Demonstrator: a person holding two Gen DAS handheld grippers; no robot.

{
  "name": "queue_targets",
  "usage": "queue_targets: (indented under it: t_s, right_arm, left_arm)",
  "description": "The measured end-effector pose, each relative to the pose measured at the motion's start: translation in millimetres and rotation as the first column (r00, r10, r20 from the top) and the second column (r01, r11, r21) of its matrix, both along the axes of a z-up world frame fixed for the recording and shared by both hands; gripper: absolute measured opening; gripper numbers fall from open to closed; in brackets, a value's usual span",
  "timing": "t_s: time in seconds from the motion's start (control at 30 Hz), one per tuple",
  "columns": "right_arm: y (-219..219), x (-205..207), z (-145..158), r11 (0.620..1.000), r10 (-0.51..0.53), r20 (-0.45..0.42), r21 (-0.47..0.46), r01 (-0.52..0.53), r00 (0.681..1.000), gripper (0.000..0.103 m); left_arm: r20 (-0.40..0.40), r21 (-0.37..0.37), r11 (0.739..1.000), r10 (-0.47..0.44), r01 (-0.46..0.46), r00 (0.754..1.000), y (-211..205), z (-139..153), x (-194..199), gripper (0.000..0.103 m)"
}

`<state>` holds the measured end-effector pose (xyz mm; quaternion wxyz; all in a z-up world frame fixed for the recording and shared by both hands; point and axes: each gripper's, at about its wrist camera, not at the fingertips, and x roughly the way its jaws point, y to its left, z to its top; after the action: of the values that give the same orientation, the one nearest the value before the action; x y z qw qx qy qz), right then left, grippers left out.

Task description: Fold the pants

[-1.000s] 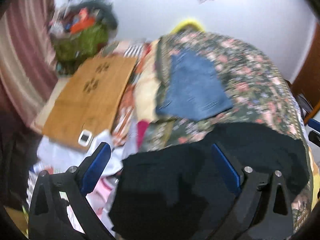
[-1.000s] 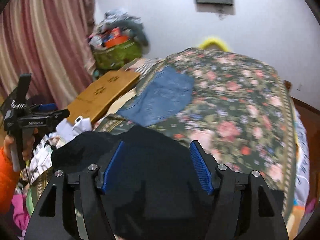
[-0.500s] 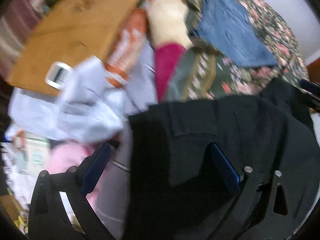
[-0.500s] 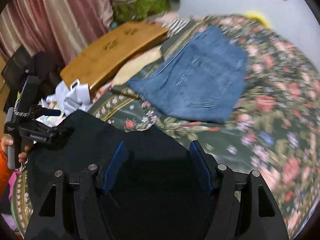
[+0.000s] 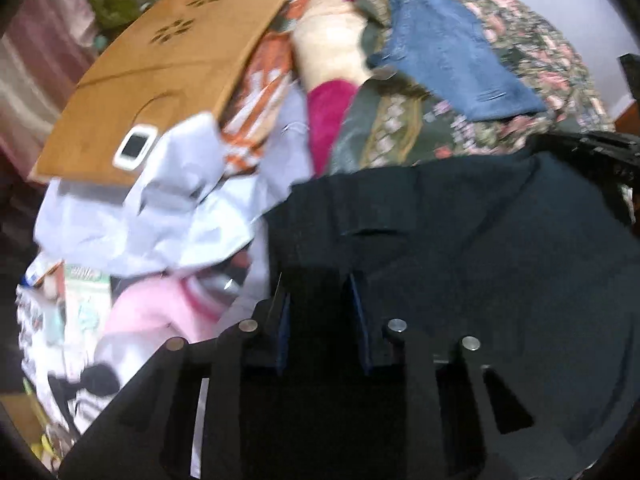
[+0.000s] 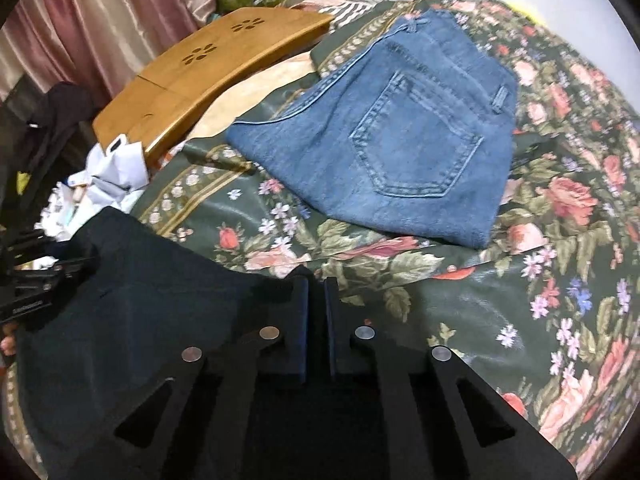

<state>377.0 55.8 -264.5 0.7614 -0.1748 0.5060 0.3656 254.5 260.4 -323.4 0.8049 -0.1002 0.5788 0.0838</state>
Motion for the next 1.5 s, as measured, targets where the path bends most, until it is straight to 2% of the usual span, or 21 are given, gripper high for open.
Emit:
queue_targets:
  t_s: [0.1,0.13,0.2,0.3,0.37,0.4,0.43,0.5,0.6,0.73,0.83,1.0,1.2,1.27,1.33,1.37,1.43,1.47,1.5]
  right_arm:
    - [0.1,2.1,0.5,0.998,-0.046,0.051,-0.044,0.049,0.998,0.004]
    - [-1.1,3.8,1.3,0.997,-0.057,0.057,-0.05,0.06,0.997,0.004]
    - [-7.2,5.3,8.8,0.993,-0.097,0.097,-0.062,0.103,0.991,0.004]
    - [-23.6,0.7,31.1,0.99,-0.143,0.103,0.005,0.144,0.984,0.005]
    - [-39.1,-11.6,51.1,0.985,-0.165,0.087,0.07,0.159,0.982,0.006]
    - [-46.6,-21.2,61.9,0.982,-0.165,0.08,0.106,0.156,0.983,0.011]
    - [-49.8,-29.0,68.4,0.981,-0.162,0.079,0.124,0.151,0.984,0.015]
    - [-59.5,-55.6,86.9,0.979,-0.137,0.098,0.164,0.12,0.986,0.035]
    - [-61.9,-95.4,103.1,0.985,-0.077,0.154,0.168,0.051,0.985,0.048]
    - [-56.4,-149.0,108.4,0.988,0.019,0.166,0.149,-0.044,0.986,0.05]
    - [-47.0,-176.8,102.0,0.986,0.074,0.158,0.136,-0.096,0.985,0.057]
    - [-26.5,-196.7,82.1,0.982,0.135,0.096,0.119,-0.147,0.986,0.059]
    - [4.9,-203.8,61.1,0.981,0.186,0.088,0.038,-0.189,0.979,0.059]
    - [13.9,-205.4,55.6,0.978,0.204,0.092,0.024,-0.207,0.975,0.059]
    - [21.1,-209.8,52.1,0.975,0.221,0.096,0.012,-0.224,0.97,0.059]
    - [23.6,-211.2,51.0,0.973,0.23,0.104,0.01,-0.233,0.967,0.059]
    - [26.0,-217.4,53.1,0.968,0.247,0.131,0.016,-0.251,0.96,0.048]
    - [26.4,-218.5,54.1,0.967,0.249,0.143,0.016,-0.254,0.958,0.034]
    - [27.3,-219.5,55.0,0.968,0.244,0.15,0.016,-0.249,0.958,0.027]
  left_arm:
    - [-0.007,-0.065,0.997,0.034,-0.035,0.999,11.2,-2.9,-4.6,0.029]
    - [-0.007,-0.067,0.997,0.034,-0.035,0.999,12.0,-1.7,-4.4,0.029]
    - [-0.007,-0.001,0.999,0.037,-0.037,0.999,9.5,7.3,-6.6,0.028]
    - [0.039,0.095,0.995,-0.016,0.012,0.999,0.1,36.6,-20.0,0.031]
    - [0.08,0.161,0.986,-0.052,0.039,0.995,-4.8,56.0,-34.6,0.046]
    - [0.101,0.186,0.981,-0.067,0.047,0.993,-7.0,63.6,-41.7,0.062]
    - [0.132,0.21,0.976,-0.086,0.057,0.987,-10.6,72.3,-50.4,0.072]
    - [0.173,0.22,0.972,-0.123,0.083,0.977,-15.7,83.2,-64.5,0.076]
    - [0.179,0.215,0.968,-0.172,0.132,0.969,-24.2,88.6,-84.4,0.076]
    - [0.159,0.222,0.955,-0.234,0.197,0.959,-40.6,83.1,-105.1,0.077]
    - [0.137,0.217,0.946,-0.276,0.243,0.951,-52.4,73.8,-113.5,0.077]
    - [0.104,0.231,0.934,-0.302,0.272,0.948,-66.7,59.6,-112.1,0.078]
    - [0.109,0.24,0.907,-0.378,0.345,0.919,-85.3,54.0,-95.7,0.078]
    - [0.118,0.246,0.902,-0.39,0.354,0.913,-89.7,54.3,-93.1,0.077]
    - [0.136,0.222,0.904,-0.401,0.367,0.906,-91.0,56.1,-91.7,0.06]
    - [0.146,0.201,0.907,-0.402,0.371,0.904,-90.6,57.2,-91.4,0.054]
    - [0.175,0.19,0.911,-0.398,0.366,0.901,-88.9,60.5,-93.3,0.034]
    - [0.186,0.177,0.912,-0.401,0.371,0.897,-89.2,62.1,-95.0,0.029]
    - [0.191,0.174,0.915,-0.393,0.363,0.899,-88.7,63.1,-96.6,0.024]
